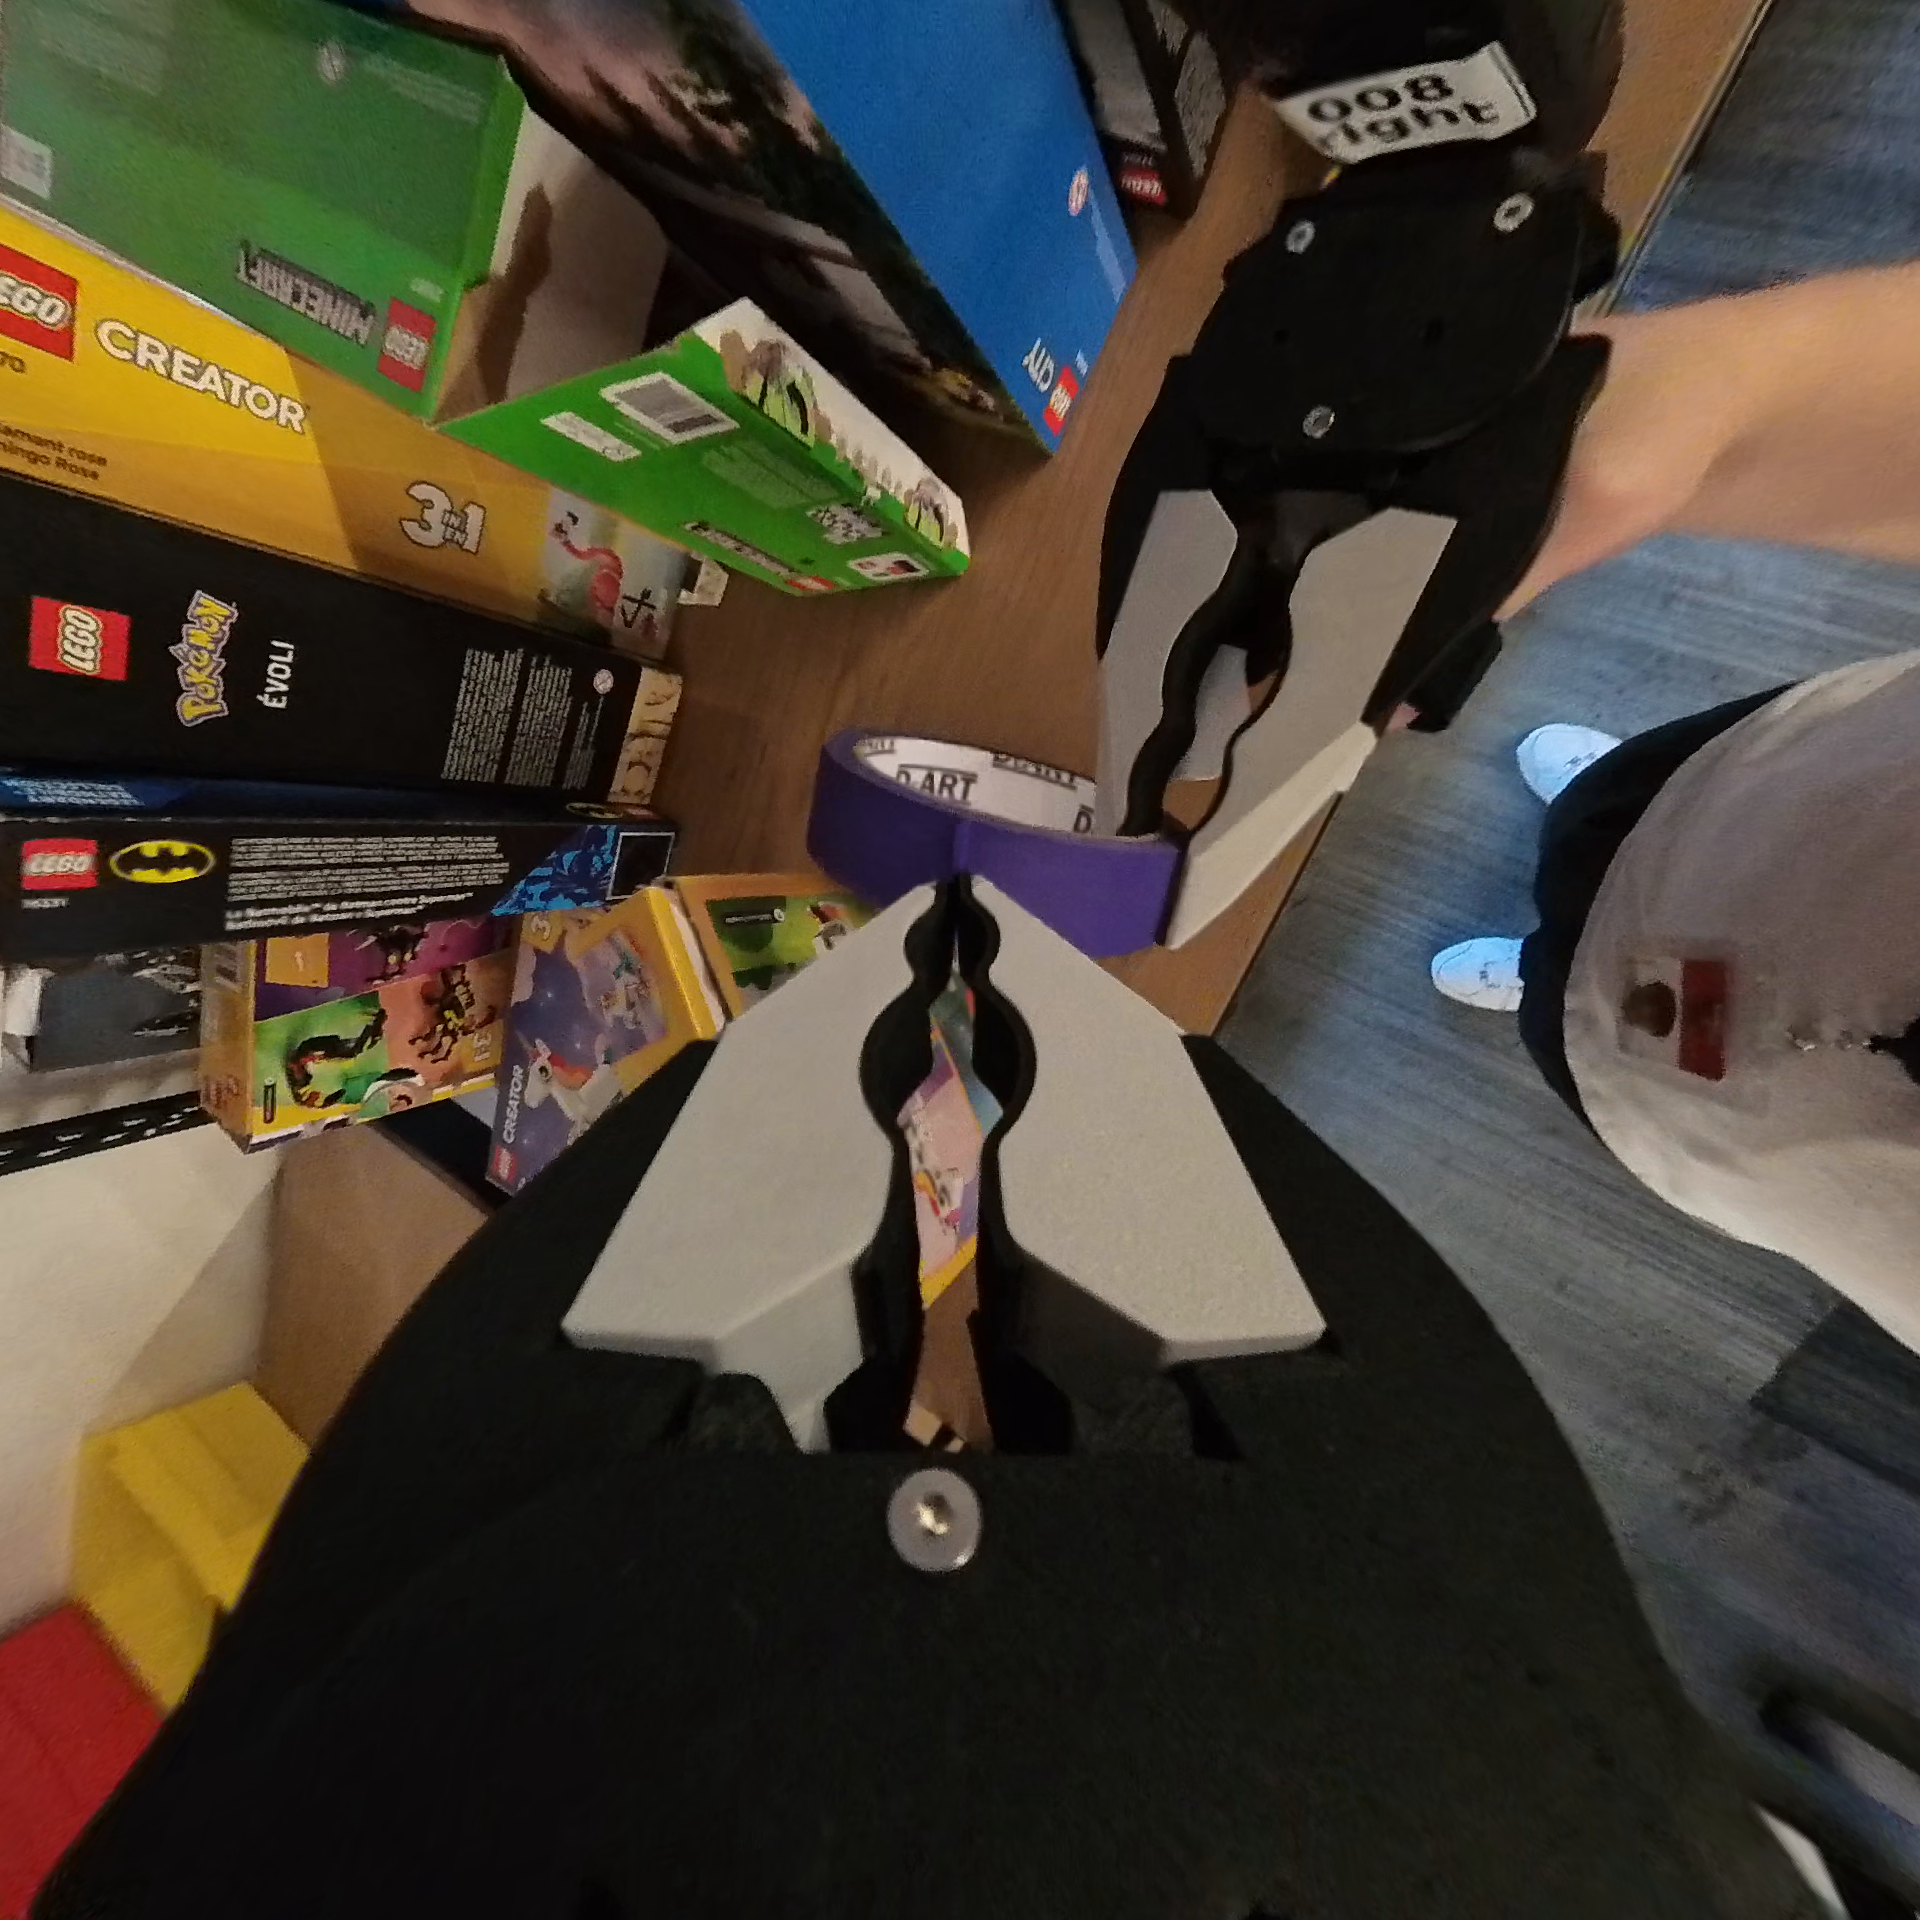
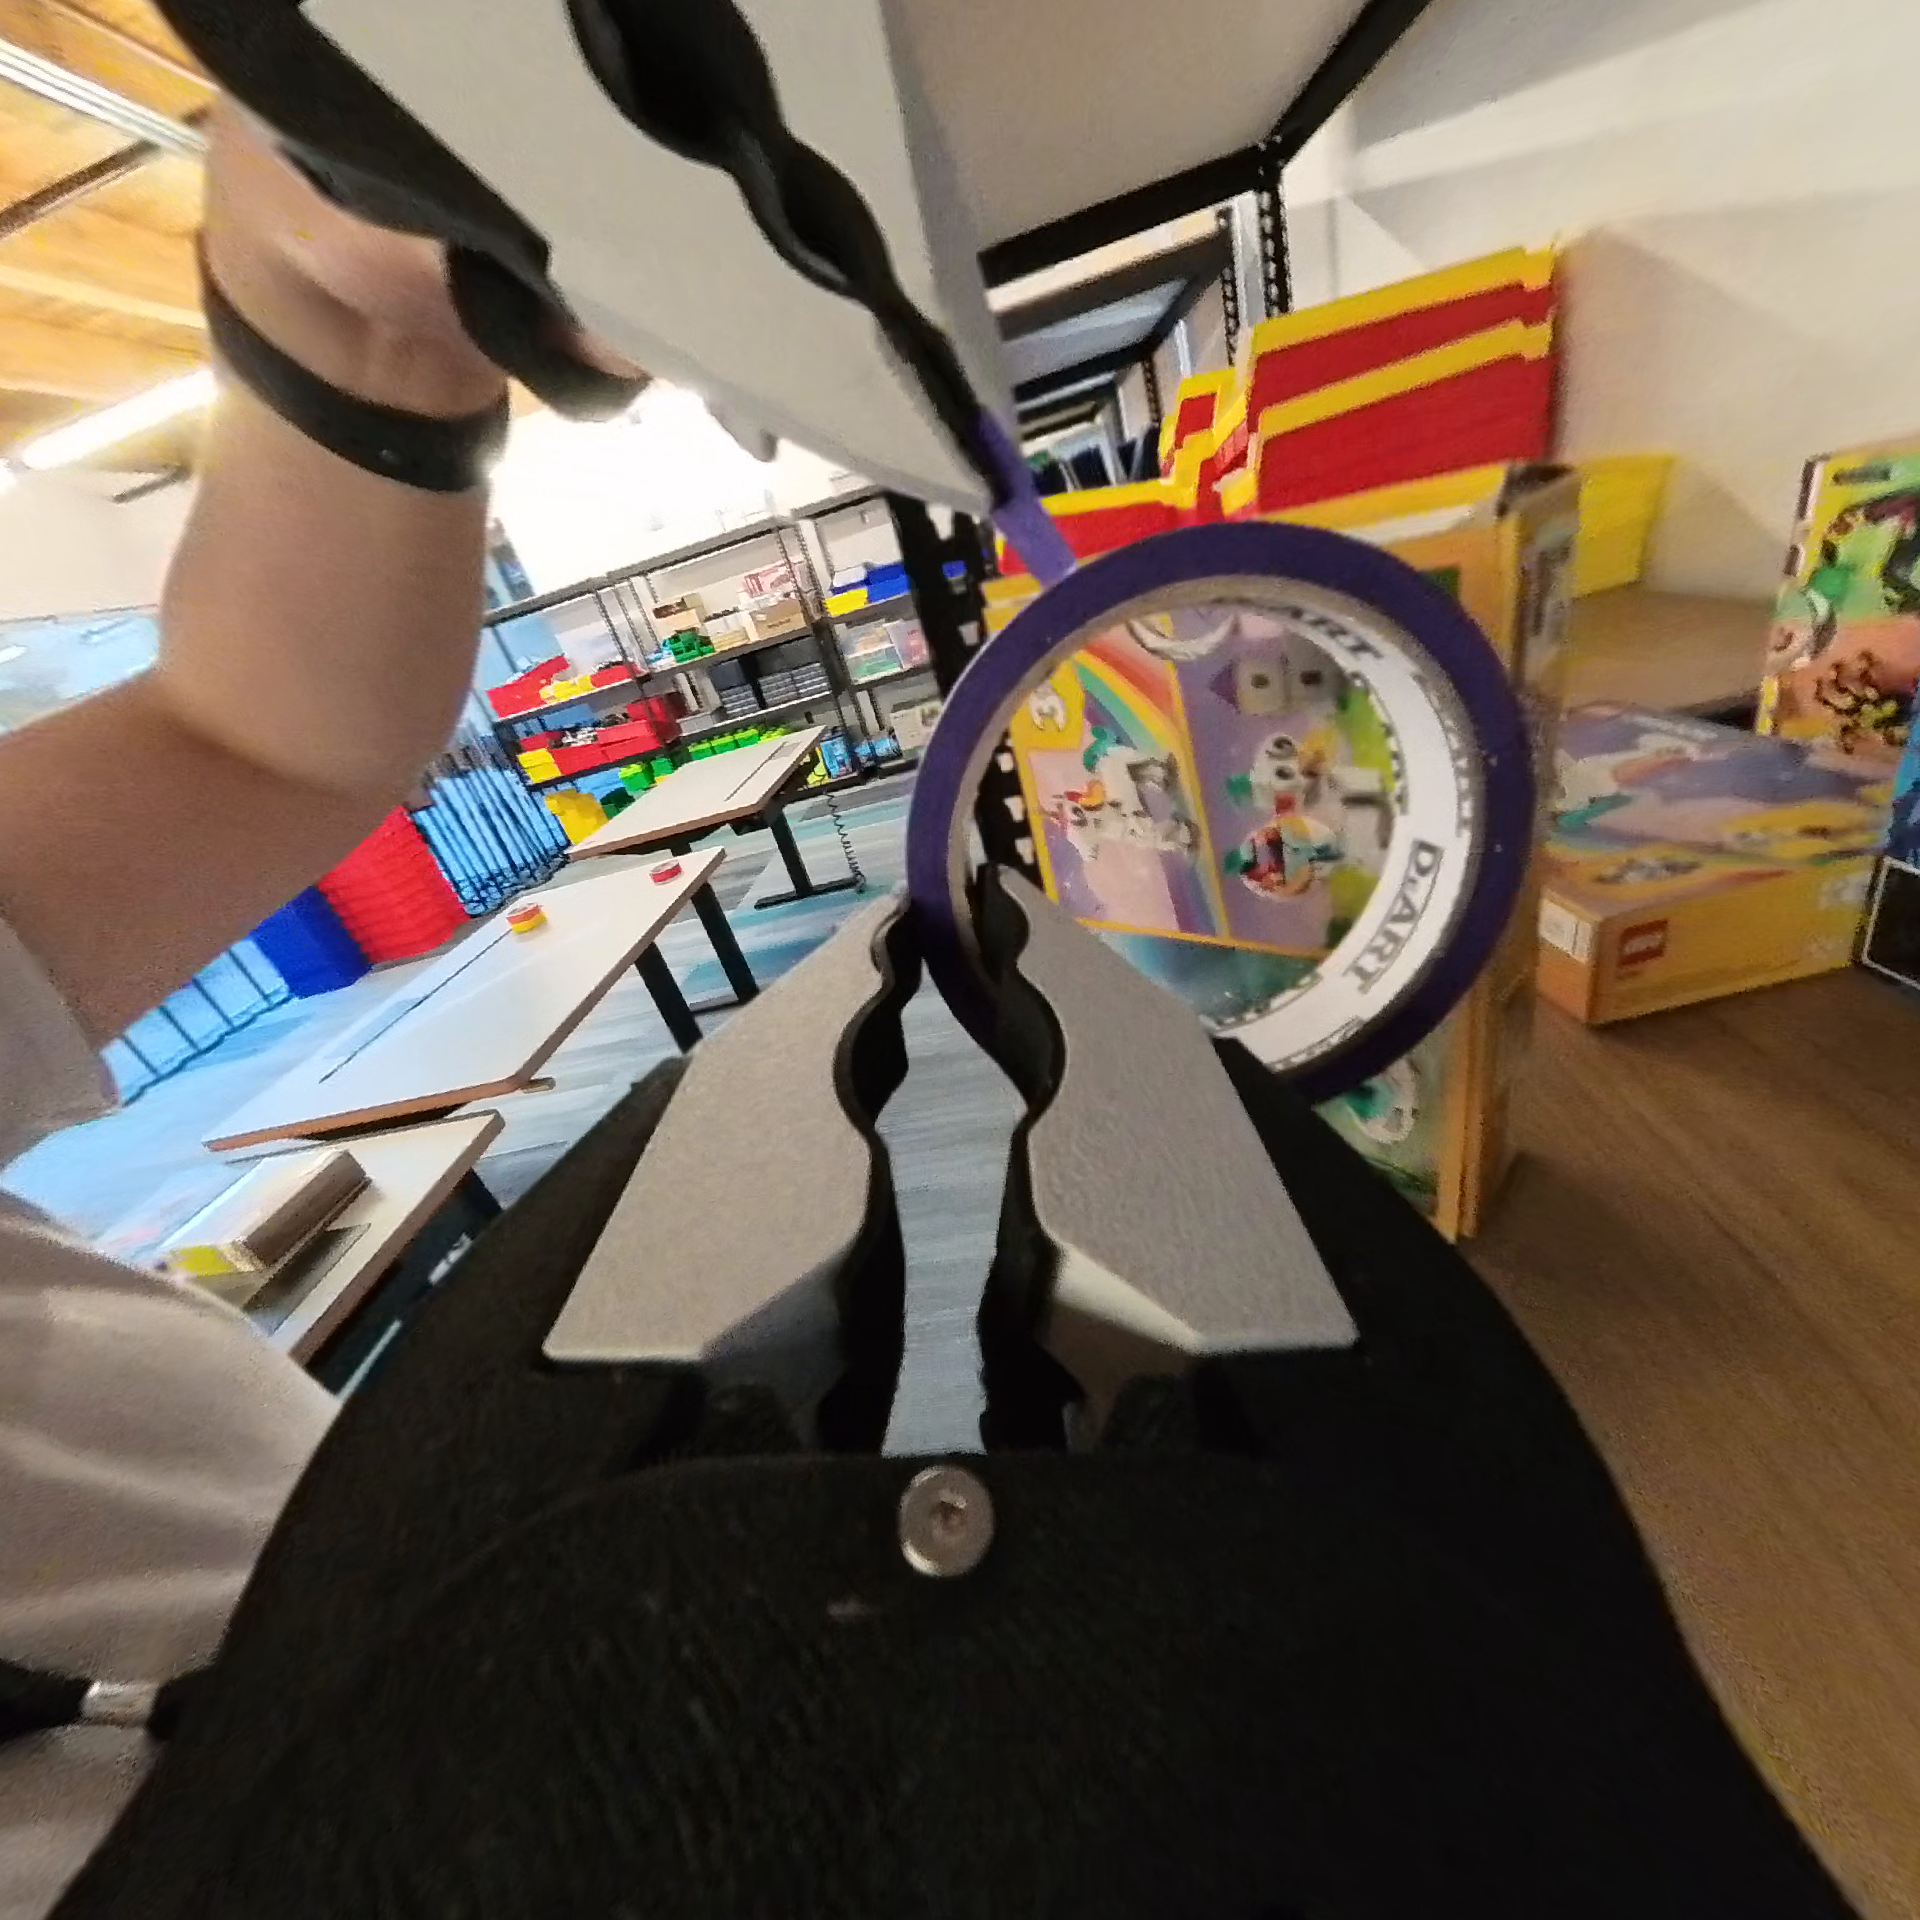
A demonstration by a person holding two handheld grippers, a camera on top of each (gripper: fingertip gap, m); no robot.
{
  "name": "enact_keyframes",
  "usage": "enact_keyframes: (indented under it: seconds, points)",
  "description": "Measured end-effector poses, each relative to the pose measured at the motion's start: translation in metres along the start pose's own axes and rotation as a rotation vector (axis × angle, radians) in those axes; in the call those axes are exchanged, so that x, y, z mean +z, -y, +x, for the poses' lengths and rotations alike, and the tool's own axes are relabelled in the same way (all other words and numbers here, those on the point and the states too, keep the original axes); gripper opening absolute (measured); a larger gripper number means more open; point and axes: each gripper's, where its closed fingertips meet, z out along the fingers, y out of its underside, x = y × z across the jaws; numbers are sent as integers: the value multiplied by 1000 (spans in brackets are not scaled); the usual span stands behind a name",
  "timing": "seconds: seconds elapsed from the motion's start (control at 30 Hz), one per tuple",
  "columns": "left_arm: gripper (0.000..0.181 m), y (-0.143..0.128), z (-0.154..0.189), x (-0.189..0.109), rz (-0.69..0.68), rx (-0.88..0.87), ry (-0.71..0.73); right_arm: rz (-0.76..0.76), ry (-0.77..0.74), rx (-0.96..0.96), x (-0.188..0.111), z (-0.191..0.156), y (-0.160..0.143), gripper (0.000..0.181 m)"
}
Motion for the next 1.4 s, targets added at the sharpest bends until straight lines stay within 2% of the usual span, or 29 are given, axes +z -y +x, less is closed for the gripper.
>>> enact_keyframes:
  seconds: [0.27,0.77,0.83,0.93,0.97,1.03,1.07,1.13,1.23,1.27,1.33,1.4]
  points:
    - [0,-3,2,7,-44,46,8,-13,-60,122,-3,24,-8,9]
    - [0,-3,12,13,-81,109,-10,-60,-96,346,-11,39,-21,8]
    - [0,-3,12,13,-74,110,-10,-36,-103,329,-11,40,-19,8]
    - [0,-7,7,12,-89,120,19,3,-142,198,-13,39,-17,9]
    - [0,-9,6,12,-94,125,24,-14,-201,111,-18,40,-20,18]
    - [0,-17,7,15,-119,136,21,-53,-329,-75,-36,40,-23,47]
    - [0,-21,7,18,-135,140,16,-78,-376,-159,-50,35,-23,53]
    - [0,-31,10,22,-167,135,-8,-144,-430,-319,-89,17,-21,47]
    - [0,-38,17,20,-176,135,-45,-259,-498,-495,-171,-5,-18,26]
    - [0,-39,19,18,-175,140,-50,-316,-521,-535,-200,-4,-21,25]
    - [0,-41,22,13,-180,160,-50,-442,-560,-524,-251,8,-34,20]
    - [0,-43,24,10,-193,182,-51,-556,-590,-436,-288,25,-52,19]
